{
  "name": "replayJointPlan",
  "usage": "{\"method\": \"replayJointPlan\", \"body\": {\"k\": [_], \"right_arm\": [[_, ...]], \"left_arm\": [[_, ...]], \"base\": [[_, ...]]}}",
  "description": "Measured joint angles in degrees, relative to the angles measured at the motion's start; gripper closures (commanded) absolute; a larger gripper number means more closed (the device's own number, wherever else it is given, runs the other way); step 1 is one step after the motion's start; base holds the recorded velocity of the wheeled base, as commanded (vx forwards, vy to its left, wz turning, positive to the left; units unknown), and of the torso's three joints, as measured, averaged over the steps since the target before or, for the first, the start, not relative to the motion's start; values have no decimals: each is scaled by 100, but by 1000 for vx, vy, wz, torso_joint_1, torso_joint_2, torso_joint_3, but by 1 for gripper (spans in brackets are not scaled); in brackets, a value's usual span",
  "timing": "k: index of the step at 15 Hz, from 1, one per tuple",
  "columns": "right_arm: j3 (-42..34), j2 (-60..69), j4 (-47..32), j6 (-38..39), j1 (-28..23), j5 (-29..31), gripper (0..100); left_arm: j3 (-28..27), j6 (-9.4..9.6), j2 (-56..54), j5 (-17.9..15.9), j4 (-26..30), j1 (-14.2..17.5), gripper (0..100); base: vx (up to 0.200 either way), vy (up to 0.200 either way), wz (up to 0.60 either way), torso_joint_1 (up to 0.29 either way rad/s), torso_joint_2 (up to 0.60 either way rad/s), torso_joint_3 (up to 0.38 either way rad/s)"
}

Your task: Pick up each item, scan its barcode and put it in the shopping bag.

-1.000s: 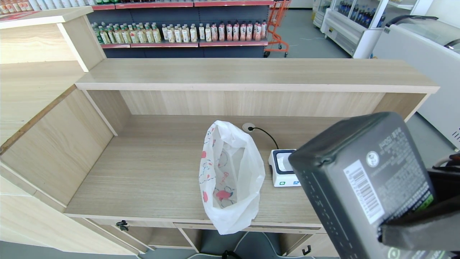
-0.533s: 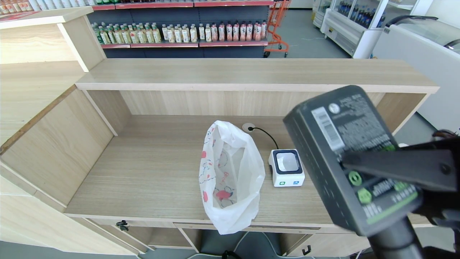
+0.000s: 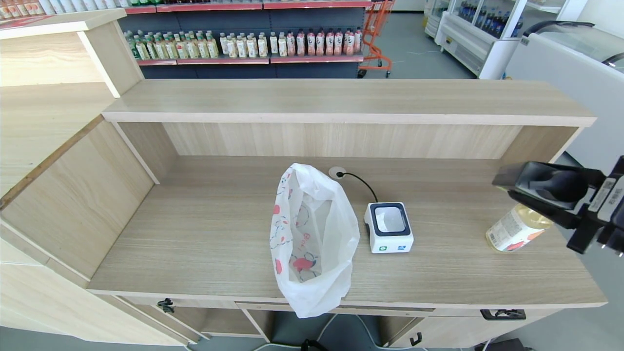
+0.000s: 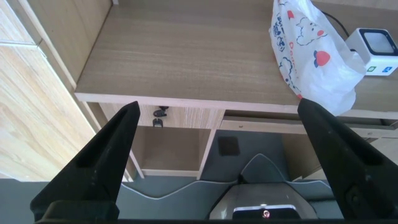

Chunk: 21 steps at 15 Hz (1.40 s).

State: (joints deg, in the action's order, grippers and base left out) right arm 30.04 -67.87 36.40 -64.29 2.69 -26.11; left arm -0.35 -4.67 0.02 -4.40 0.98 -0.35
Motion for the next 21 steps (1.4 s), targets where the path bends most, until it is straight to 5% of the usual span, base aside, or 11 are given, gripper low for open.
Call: {"method": "replayJointPlan", "body": {"k": [2,5,14,16,19,21], "right_arm": [[-138,177,-41,756,-561,-43,100],[-210,268,-60,873,-773,-57,100],[-102,-219,-17,2404,-262,105,100],[-102,-641,20,3671,-155,99,100],[39,-1339,429,6722,59,90,100],[149,-1852,553,7368,144,102,100]], "left_arm": [[0,2,0,0,0,0,0],[0,2,0,0,0,0,0],[0,2,0,0,0,5,0],[0,0,0,2,0,-5,0],[0,0,0,2,0,-2,0],[0,0,0,-2,0,2,0]], "base": [[0,0,0,0,0,0],[0,0,0,0,0,0],[0,0,400,0,2,2],[0,0,0,0,0,0],[0,0,0,0,0,0],[0,0,0,0,0,0]]}}
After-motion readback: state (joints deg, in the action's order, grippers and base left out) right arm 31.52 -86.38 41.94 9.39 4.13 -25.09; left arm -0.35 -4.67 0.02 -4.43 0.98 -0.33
